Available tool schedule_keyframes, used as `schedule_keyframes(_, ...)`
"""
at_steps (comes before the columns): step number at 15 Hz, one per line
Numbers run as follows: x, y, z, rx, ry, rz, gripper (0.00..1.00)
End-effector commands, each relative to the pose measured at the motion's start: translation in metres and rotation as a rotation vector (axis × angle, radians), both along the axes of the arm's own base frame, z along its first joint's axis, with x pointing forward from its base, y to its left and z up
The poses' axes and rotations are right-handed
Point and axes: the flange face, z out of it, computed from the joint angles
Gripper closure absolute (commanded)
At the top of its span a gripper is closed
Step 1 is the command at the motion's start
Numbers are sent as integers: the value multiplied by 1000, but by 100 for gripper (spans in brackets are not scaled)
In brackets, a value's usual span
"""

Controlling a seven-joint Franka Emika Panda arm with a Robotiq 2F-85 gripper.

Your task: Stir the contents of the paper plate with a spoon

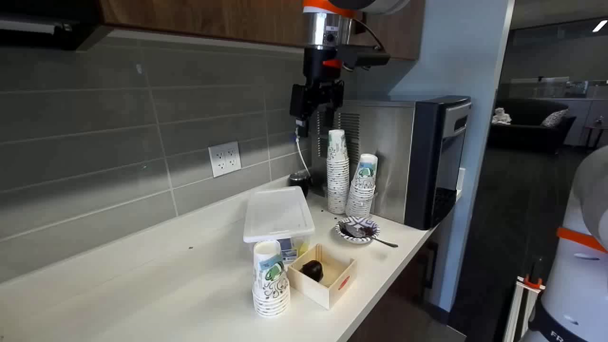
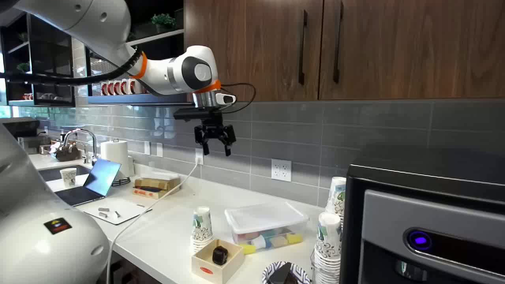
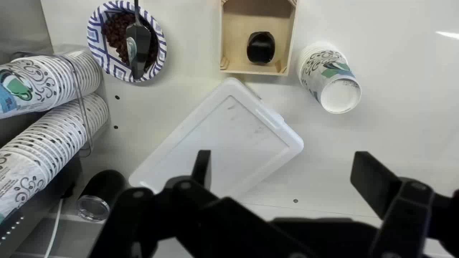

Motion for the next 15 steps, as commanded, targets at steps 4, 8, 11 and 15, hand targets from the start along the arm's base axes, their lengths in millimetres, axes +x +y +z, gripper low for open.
schedule_keyframes(4,0,0,1,0,-1,0,0)
schedule_keyframes(8,-2,-7,-11,-37,10,-57,0)
schedule_keyframes(11,-10,-22,-38,-102,38,-150,0)
schedule_keyframes(15,-23,-42,-78,-205,99,-275,0)
